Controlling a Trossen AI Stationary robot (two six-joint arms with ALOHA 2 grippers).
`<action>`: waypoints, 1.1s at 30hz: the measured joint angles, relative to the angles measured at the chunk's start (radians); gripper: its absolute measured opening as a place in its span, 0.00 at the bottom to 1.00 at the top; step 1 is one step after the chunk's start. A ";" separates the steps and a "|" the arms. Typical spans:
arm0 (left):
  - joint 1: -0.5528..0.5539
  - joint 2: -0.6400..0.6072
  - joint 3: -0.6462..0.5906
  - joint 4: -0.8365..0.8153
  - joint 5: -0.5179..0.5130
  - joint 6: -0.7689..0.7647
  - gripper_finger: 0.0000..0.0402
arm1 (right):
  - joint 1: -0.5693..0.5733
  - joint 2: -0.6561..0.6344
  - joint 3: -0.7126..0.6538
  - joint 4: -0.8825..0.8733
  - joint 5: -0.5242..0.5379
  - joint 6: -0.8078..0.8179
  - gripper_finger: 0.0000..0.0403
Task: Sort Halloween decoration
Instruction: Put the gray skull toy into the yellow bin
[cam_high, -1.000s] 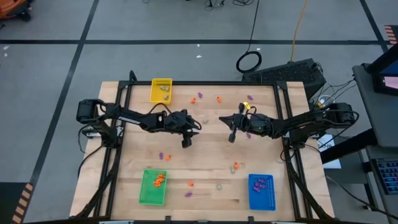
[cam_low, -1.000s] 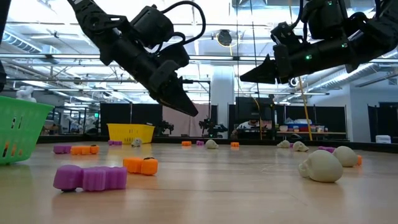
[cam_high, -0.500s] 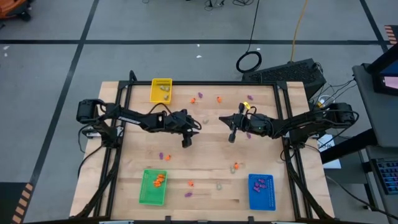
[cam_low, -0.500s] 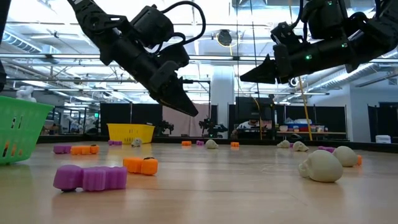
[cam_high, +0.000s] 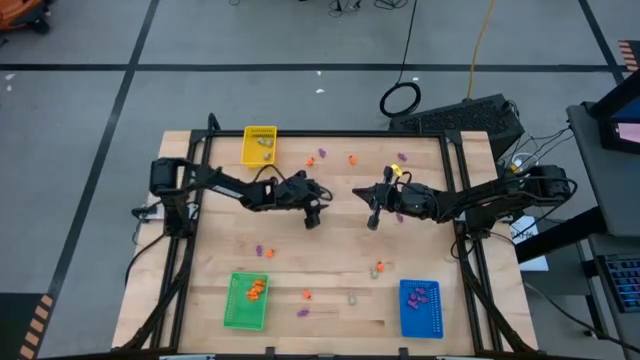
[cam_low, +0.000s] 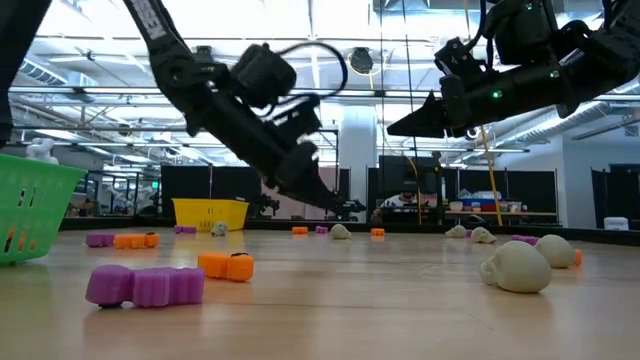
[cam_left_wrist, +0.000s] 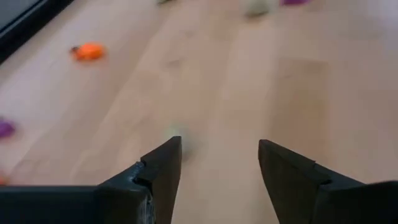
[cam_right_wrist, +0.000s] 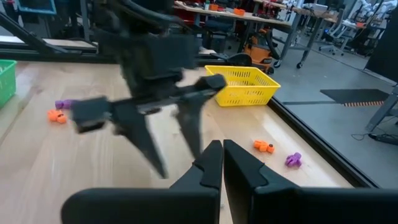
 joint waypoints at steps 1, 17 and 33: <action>0.010 0.015 0.009 -0.003 -0.004 -0.001 0.53 | 0.000 0.000 0.000 -0.005 0.000 0.000 0.00; 0.069 0.219 0.154 0.021 -0.044 -0.101 0.51 | 0.000 0.000 0.000 -0.019 0.000 0.008 0.00; 0.081 0.229 0.152 0.055 -0.026 -0.019 0.14 | 0.000 0.000 0.000 -0.018 0.000 0.025 0.00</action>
